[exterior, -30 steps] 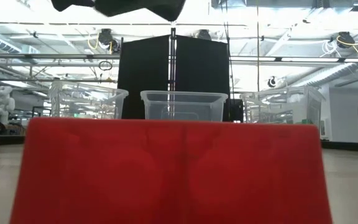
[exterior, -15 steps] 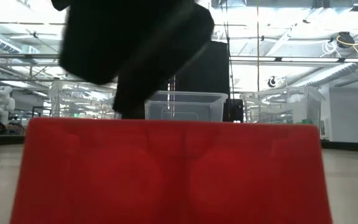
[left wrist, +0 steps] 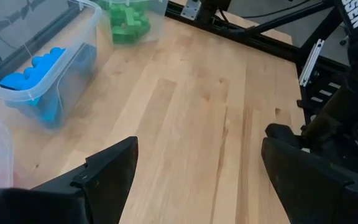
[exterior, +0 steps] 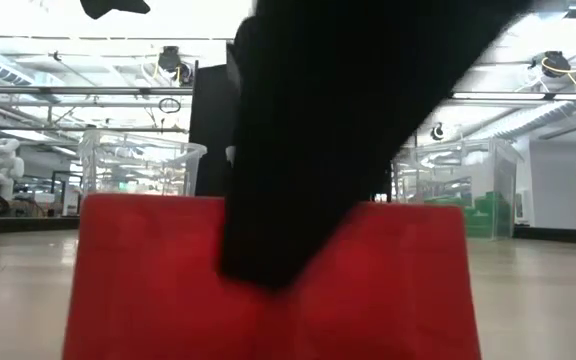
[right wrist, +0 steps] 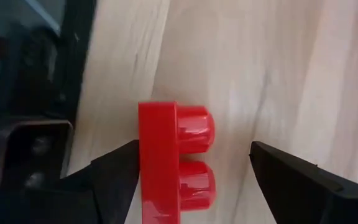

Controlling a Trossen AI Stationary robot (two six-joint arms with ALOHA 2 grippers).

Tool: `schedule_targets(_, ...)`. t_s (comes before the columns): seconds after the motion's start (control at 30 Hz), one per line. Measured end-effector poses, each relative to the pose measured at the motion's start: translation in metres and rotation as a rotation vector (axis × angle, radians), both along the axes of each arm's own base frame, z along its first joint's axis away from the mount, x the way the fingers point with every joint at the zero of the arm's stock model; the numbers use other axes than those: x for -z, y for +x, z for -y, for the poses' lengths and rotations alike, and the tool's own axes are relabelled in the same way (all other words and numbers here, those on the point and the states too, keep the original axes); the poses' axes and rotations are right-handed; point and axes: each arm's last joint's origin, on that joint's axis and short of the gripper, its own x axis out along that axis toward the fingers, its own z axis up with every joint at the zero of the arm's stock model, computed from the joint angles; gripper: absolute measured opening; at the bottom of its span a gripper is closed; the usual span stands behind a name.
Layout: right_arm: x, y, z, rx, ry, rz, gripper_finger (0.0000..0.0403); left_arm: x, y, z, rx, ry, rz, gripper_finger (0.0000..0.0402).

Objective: Sort blocks
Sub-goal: Put the red game piece into the left transparent bin

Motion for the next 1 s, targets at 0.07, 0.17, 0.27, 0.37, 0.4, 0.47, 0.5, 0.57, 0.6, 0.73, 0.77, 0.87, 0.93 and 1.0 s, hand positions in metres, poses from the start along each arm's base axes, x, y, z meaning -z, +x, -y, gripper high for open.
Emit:
schedule_targets(0.07,0.008,0.000,-0.001,-0.011,0.000,-0.027,0.0290,0.000,0.000,0.000,0.000,0.000,0.000,0.0336)
schedule_targets(0.17,0.021,0.001,-0.003,-0.036,0.041,-0.075,0.0280,0.000,0.000,0.000,0.000,0.001,-0.005,0.0336)
schedule_targets(0.27,0.028,0.001,-0.005,-0.057,0.051,-0.096,0.0272,0.001,-0.001,0.000,0.000,0.003,-0.010,0.0336)
schedule_targets(0.37,0.029,0.001,-0.004,-0.051,0.035,-0.096,0.0244,0.001,-0.001,0.000,0.000,0.004,-0.014,0.0336)
schedule_targets(0.4,0.029,0.001,-0.003,-0.050,0.027,-0.098,0.0228,0.001,-0.001,0.000,0.000,0.004,-0.017,0.0336)
schedule_targets(0.47,0.028,0.001,0.000,-0.050,0.022,-0.108,0.0188,0.002,-0.002,0.000,-0.001,0.008,-0.029,0.0336)
schedule_targets(0.5,0.028,0.000,0.001,-0.053,0.021,-0.119,0.0167,0.003,-0.002,-0.001,-0.003,0.010,-0.034,0.0336)
schedule_targets(0.57,0.029,0.000,0.002,-0.064,0.019,-0.132,0.0151,0.003,-0.002,-0.001,-0.005,0.013,-0.036,0.0336)
schedule_targets(0.6,0.029,0.000,0.003,-0.068,0.014,-0.132,0.0151,0.003,-0.002,-0.001,-0.005,0.013,-0.036,0.0336)
schedule_targets(0.73,0.028,0.002,0.007,-0.086,0.004,-0.132,0.0151,0.003,-0.002,-0.001,-0.005,0.013,-0.036,0.0336)
schedule_targets(0.77,0.027,0.002,0.009,-0.094,0.002,-0.133,0.0151,0.003,-0.002,-0.001,-0.005,0.013,-0.038,0.0336)
schedule_targets(0.87,0.019,0.004,0.017,-0.119,-0.006,-0.130,0.0151,0.005,-0.003,-0.002,-0.023,0.029,-0.054,0.0336)
schedule_targets(0.93,0.011,0.003,0.028,-0.121,-0.069,-0.137,0.0151,0.005,-0.003,-0.002,-0.039,0.040,-0.055,0.0336)
schedule_targets(1.0,-0.002,0.005,0.044,-0.110,-0.125,-0.132,0.0151,0.005,-0.003,-0.002,-0.049,0.047,-0.052,0.0336)
